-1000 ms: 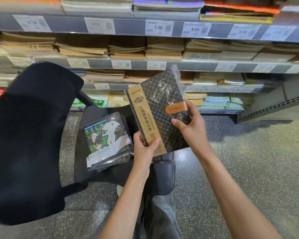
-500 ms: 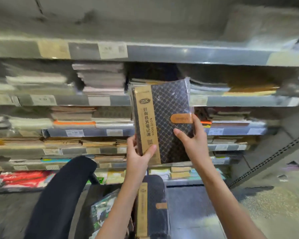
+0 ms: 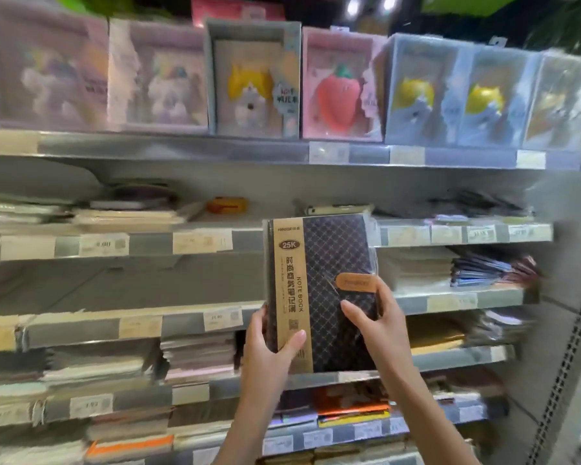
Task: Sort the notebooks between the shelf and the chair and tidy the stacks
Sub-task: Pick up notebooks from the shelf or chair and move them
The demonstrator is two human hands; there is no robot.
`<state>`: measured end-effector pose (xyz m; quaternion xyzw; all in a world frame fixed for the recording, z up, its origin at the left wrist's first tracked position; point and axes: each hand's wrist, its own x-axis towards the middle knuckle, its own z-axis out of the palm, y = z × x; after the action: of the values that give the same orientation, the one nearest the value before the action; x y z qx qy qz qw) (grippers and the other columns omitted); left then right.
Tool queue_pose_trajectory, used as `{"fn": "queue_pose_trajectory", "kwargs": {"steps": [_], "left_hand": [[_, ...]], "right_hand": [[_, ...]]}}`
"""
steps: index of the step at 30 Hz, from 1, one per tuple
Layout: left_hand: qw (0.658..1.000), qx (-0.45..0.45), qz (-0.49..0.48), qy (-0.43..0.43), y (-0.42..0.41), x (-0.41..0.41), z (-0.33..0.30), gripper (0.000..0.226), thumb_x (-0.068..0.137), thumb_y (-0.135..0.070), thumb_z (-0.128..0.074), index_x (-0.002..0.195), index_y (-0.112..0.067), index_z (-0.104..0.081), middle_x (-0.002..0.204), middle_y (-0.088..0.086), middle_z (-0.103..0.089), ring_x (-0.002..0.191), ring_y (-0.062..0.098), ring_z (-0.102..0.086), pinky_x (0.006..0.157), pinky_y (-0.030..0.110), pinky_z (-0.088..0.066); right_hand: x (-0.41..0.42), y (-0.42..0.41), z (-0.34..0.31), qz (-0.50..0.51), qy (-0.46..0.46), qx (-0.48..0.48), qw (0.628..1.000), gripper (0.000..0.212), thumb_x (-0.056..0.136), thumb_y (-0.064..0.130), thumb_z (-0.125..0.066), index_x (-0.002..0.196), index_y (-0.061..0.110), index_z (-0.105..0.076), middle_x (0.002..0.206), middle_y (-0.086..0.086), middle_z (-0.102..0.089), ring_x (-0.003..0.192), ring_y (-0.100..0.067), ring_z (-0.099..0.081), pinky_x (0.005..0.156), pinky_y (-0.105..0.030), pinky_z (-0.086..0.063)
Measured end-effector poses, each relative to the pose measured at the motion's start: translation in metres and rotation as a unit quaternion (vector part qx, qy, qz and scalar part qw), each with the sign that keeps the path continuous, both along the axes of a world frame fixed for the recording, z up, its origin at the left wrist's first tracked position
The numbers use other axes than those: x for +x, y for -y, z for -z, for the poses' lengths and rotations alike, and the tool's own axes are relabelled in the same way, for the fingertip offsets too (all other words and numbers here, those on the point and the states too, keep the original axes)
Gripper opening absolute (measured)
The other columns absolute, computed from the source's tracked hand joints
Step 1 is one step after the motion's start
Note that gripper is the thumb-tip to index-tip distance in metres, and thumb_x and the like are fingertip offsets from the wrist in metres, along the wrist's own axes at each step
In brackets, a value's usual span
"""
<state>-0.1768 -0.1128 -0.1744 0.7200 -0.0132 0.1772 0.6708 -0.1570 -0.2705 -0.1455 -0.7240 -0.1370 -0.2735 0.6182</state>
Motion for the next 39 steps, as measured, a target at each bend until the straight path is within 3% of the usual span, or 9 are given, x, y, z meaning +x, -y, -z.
{"fn": "queue_pose_trajectory", "kwargs": {"steps": [3,7,16,20,24,28,31,35,39], "left_hand": [[1.000,0.005,0.007,0.028,0.008,0.020,-0.031,0.066,0.081,-0.029,-0.069,0.137,-0.028,-0.033,0.131,-0.007,-0.051,0.119,0.014,-0.049,0.104,0.042,-0.040],[0.998,0.014,0.008,0.053,0.022,0.046,-0.057,0.054,0.082,-0.025,-0.068,0.126,-0.032,-0.038,0.116,-0.014,-0.051,0.105,0.003,-0.048,0.092,0.025,-0.036],[0.998,0.029,-0.047,0.015,0.039,0.117,-0.086,0.068,0.081,-0.026,-0.070,0.138,-0.021,-0.035,0.131,-0.006,-0.050,0.120,0.013,-0.045,0.108,0.039,-0.034],[0.997,0.069,-0.048,-0.001,0.037,0.135,-0.095,0.064,0.081,-0.028,-0.070,0.137,-0.020,-0.040,0.130,0.000,-0.055,0.118,0.017,-0.052,0.102,0.041,-0.044],[0.995,0.094,-0.033,-0.030,0.032,0.144,-0.113,0.050,0.083,-0.029,-0.068,0.128,-0.017,-0.050,0.123,0.000,-0.060,0.110,0.017,-0.058,0.099,0.041,-0.046],[0.992,0.111,-0.040,-0.042,0.024,0.152,-0.137,0.067,0.078,-0.048,-0.067,0.131,-0.011,-0.049,0.123,0.004,-0.061,0.110,0.022,-0.058,0.100,0.045,-0.044],[0.983,0.160,-0.055,-0.068,0.019,0.158,-0.158,0.074,0.079,-0.052,-0.061,0.134,-0.006,-0.043,0.132,0.009,-0.053,0.117,0.029,-0.052,0.102,0.045,-0.040],[0.964,0.231,-0.067,-0.110,0.017,0.162,-0.183,0.062,0.088,-0.045,-0.055,0.131,-0.001,-0.045,0.131,0.015,-0.052,0.115,0.033,-0.052,0.100,0.043,-0.041],[0.958,0.257,-0.096,-0.089,0.019,0.156,-0.190,0.063,0.090,-0.044,-0.054,0.135,-0.002,-0.038,0.136,0.015,-0.046,0.119,0.031,-0.048,0.097,0.039,-0.040]], "right_hand": [[0.018,0.009,-0.031,-0.007,0.013,-0.003,1.000,0.036,0.084,0.018,-0.066,0.117,0.027,-0.053,0.109,0.017,-0.060,0.098,0.012,-0.053,0.079,-0.009,-0.043],[0.053,0.024,-0.054,-0.021,0.010,0.006,1.000,0.033,0.084,0.018,-0.067,0.114,0.026,-0.056,0.105,0.011,-0.065,0.096,0.001,-0.061,0.084,-0.023,-0.050],[0.131,0.040,-0.078,-0.074,-0.004,0.007,0.997,0.032,0.085,0.015,-0.065,0.116,0.020,-0.056,0.105,0.003,-0.067,0.090,-0.004,-0.065,0.073,-0.019,-0.053],[0.153,0.040,-0.084,-0.082,-0.036,0.009,0.996,0.029,0.086,0.015,-0.065,0.112,0.019,-0.055,0.102,-0.001,-0.067,0.087,-0.007,-0.065,0.065,-0.013,-0.049],[0.165,0.045,-0.099,-0.076,-0.055,-0.032,0.995,0.031,0.086,0.023,-0.064,0.115,0.016,-0.055,0.111,-0.006,-0.066,0.093,-0.012,-0.064,0.080,-0.027,-0.051],[0.158,0.051,-0.117,-0.071,-0.026,-0.103,0.992,0.068,0.089,0.039,-0.056,0.146,0.024,-0.023,0.153,0.004,-0.018,0.135,-0.014,-0.031,0.112,-0.039,-0.028],[0.129,0.047,-0.104,-0.023,0.043,-0.162,0.986,0.061,0.091,0.040,-0.052,0.145,0.032,-0.024,0.157,0.007,0.000,0.142,-0.013,-0.016,0.114,-0.041,-0.024],[0.104,0.030,-0.042,0.147,0.243,-0.306,0.909,0.056,0.095,0.037,-0.046,0.145,0.030,-0.023,0.158,0.003,0.002,0.145,-0.025,-0.002,0.112,-0.043,-0.023],[0.128,0.024,-0.019,0.262,0.253,-0.414,0.834,0.064,0.092,0.038,-0.037,0.149,0.021,-0.012,0.156,-0.013,-0.003,0.141,-0.042,-0.002,0.112,-0.057,-0.017]]}}
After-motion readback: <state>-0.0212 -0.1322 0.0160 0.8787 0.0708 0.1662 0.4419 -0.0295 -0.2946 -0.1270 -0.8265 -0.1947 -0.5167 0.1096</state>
